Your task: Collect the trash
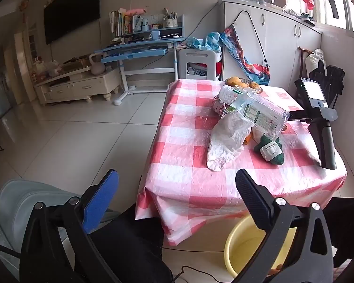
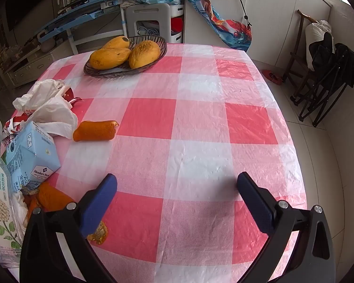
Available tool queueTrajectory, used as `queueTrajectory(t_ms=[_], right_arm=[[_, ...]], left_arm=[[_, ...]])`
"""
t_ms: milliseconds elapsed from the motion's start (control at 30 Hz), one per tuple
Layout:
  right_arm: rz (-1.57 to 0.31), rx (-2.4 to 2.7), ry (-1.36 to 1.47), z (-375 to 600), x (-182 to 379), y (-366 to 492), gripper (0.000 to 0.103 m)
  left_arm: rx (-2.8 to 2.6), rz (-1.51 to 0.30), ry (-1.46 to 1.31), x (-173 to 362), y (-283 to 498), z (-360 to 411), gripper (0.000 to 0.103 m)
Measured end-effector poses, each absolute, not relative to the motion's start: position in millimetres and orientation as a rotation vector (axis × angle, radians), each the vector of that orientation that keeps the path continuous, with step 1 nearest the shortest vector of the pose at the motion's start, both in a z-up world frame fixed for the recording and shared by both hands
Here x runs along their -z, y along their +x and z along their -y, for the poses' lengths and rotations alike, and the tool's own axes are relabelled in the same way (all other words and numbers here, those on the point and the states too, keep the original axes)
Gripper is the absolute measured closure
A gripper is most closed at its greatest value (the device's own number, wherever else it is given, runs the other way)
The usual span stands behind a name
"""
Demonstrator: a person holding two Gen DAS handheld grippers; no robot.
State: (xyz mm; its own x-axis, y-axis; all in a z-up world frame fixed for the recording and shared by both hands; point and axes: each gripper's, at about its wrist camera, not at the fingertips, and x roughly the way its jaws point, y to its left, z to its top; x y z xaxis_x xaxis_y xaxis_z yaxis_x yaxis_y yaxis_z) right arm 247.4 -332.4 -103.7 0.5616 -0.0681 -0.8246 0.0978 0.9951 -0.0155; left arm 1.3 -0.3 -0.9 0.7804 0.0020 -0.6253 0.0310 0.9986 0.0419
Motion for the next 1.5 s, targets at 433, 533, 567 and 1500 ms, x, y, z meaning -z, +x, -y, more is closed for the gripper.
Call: queueTrajectory(t_ms=[433,533,567,1500], right_arm=[[-0.969,0.098,0.033,332,104,247,0.006],[-0.969,0.098,0.033,332,104,247,0.006],[-0.969,0.098,0.033,332,104,247,0.006],[-1.013,0.072,0.026,331,98,230,0.006]], left_arm=[[0.014,-0.685,0.068,4,32,19,0.007],[0.016,-0.679,0.072,2,32,21,0.007],[0.016,-0.677,0.072,2,31,21,0.007],[0.022,-0.704,0.115,-10,32,31,0.007]])
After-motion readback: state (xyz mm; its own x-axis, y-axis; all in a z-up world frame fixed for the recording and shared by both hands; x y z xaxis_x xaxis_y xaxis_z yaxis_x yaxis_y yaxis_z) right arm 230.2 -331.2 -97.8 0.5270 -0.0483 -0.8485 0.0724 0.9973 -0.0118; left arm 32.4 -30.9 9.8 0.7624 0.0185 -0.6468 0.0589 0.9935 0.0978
